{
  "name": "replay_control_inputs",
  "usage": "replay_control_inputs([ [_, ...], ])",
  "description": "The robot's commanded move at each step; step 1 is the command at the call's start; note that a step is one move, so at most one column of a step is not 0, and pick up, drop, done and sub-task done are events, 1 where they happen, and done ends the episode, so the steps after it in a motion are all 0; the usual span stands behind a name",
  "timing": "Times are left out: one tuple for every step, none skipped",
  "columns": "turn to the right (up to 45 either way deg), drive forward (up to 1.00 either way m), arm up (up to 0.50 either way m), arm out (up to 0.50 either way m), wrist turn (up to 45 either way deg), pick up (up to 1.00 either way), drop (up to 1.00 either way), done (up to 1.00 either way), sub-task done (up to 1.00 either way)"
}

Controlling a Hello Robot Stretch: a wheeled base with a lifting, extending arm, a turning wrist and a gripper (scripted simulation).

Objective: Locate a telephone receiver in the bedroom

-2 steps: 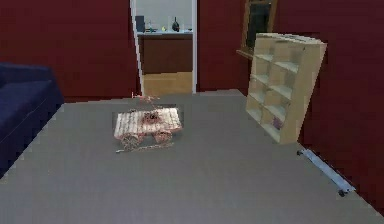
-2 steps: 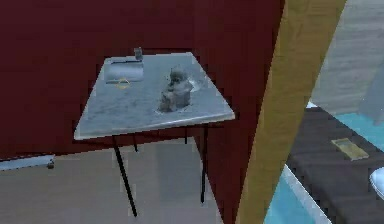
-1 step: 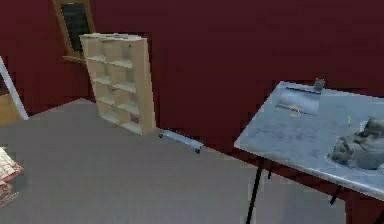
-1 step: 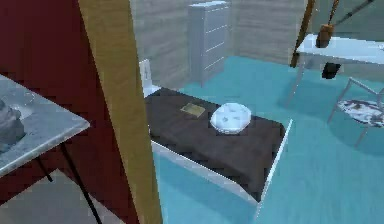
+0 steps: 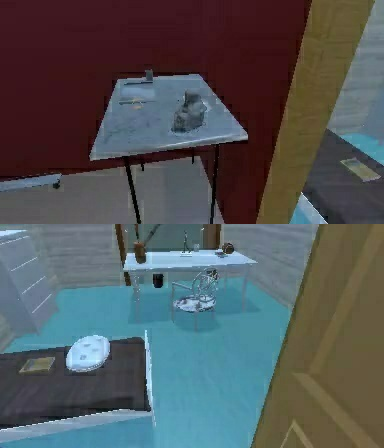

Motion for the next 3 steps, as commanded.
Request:
replay_control_inputs([
  [45.0, 0.0, 0.0, 0.0, 0.0, 0.0, 0.0, 0.0, 0.0],
  [42.0, 0.0, 0.0, 0.0, 0.0, 0.0, 0.0, 0.0, 0.0],
  [0.0, 0.9, 0.0, 0.0, 0.0, 0.0, 0.0, 0.0, 0.0],
])
